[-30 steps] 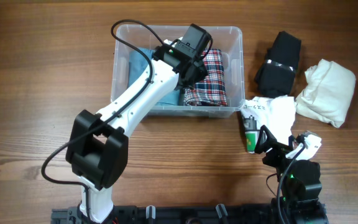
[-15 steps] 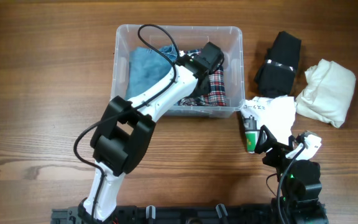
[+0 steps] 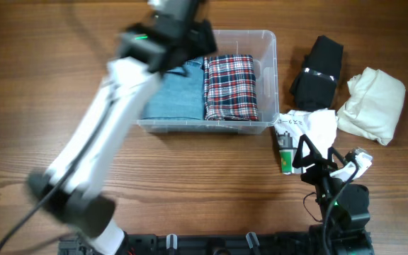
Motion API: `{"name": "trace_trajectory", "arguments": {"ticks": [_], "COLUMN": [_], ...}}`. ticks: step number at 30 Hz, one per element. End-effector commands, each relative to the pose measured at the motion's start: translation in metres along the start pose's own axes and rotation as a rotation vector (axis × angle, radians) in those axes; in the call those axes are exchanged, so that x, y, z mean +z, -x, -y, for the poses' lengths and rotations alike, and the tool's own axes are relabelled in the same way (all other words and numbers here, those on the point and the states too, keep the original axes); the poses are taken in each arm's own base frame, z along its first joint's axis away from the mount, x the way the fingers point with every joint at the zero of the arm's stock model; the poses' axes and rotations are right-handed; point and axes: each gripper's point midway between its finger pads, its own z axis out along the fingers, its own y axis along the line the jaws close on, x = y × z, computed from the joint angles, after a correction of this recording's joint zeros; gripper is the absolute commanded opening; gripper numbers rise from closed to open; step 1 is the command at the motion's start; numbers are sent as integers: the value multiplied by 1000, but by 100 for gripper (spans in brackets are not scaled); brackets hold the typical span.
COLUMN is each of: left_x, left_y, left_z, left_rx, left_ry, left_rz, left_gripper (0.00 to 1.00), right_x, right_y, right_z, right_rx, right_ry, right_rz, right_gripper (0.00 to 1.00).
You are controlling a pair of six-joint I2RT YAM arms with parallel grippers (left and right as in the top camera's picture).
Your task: Pack container
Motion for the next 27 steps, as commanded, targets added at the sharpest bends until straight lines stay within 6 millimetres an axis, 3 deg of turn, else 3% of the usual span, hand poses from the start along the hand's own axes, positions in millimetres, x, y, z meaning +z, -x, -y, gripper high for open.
{"name": "trace_trajectory", "arguments": {"ticks": [1,2,3,6,7,10,13,19,22,27], "left_x": [-76,-95,-134,-163,-177,-195,-203,-203,-203,-203], "left_y": [35,40,44,38,33,24,18,19,19,19], "left_z": [-55,-72,-117,-158,-182,-214,-231,-233,-233,-233], "left_rx": [-95,-128,-210,-288,-331,-396,-441,-448,-448,-448], "left_ry": [27,45,105,191,256,350,395,399,399,399], "left_rz": [113,138,188,210,224,235,232,234,234,234], "left_gripper": [100,100,100,100,100,100,100,100,100,100], "right_x": [-2,-3,-14,-22,-23,-16,4,55,78,95], "right_y": [-7,-6,-3,2,3,4,12,51,78,111], "right_z": [-18,-30,-71,-89,-97,-100,-102,-98,-78,-27], "right_rx": [250,207,39,-5,-39,-98,-183,-172,-113,29], "right_ry": [94,152,364,423,432,376,276,33,-113,-223], "right_rz": [-62,-74,-94,-129,-168,-240,-330,-433,-494,-564], "right_gripper": [100,100,100,100,100,100,100,100,100,100]}}
